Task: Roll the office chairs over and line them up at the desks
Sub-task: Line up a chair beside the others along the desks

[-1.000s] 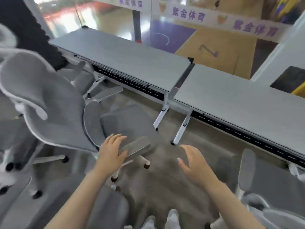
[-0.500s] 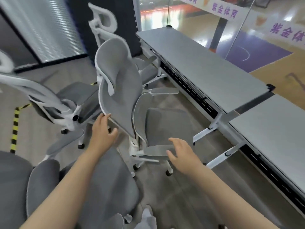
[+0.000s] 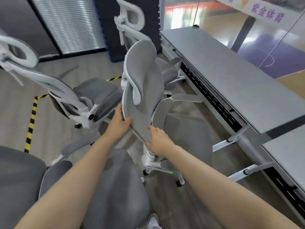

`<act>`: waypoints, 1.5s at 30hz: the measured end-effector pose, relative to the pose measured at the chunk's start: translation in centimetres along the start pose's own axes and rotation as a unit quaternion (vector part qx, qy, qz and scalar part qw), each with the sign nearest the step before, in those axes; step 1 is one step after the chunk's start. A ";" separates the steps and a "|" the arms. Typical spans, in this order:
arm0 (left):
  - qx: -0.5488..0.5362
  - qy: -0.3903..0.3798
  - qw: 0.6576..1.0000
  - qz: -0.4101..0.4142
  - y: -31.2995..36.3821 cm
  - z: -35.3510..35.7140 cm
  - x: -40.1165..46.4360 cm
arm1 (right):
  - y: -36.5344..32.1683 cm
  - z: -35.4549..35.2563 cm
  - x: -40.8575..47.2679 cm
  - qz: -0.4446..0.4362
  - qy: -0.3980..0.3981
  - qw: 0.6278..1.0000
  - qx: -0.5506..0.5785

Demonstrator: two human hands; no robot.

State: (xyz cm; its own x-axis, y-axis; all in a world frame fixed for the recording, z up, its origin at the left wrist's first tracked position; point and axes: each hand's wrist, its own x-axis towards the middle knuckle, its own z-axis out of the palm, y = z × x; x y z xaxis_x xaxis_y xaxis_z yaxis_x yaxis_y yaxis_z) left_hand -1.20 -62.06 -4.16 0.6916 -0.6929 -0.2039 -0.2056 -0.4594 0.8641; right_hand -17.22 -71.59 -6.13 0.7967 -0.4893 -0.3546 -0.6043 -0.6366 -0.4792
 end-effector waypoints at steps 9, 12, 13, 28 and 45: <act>0.068 0.008 0.998 -0.005 -1.7 0.4 0.8 | -3.6 2.0 4.1 0.019 -0.006 0.999 0.028; 0.083 0.007 0.997 0.001 -1.7 1.0 -0.2 | -4.1 2.5 4.5 0.042 0.016 0.998 0.045; 0.076 0.007 0.997 0.004 -1.7 1.2 -0.6 | -4.0 2.6 4.5 0.047 0.028 0.997 0.046; -0.029 0.005 0.999 -0.016 -3.4 1.4 -4.5 | 2.5 2.0 -3.5 0.004 -0.002 0.998 0.056; -0.076 0.030 0.996 0.048 -0.9 6.3 -8.8 | 12.9 1.0 -14.7 0.040 0.079 0.992 0.086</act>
State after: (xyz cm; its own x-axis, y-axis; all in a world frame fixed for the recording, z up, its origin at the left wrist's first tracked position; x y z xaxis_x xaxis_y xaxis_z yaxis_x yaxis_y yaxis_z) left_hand -11.46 -59.02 -6.02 0.7144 -0.6936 -0.0924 -0.1697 -0.2999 0.9388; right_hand -36.70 -72.02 -7.87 0.7268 -0.6303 -0.2729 -0.6440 -0.4871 -0.5899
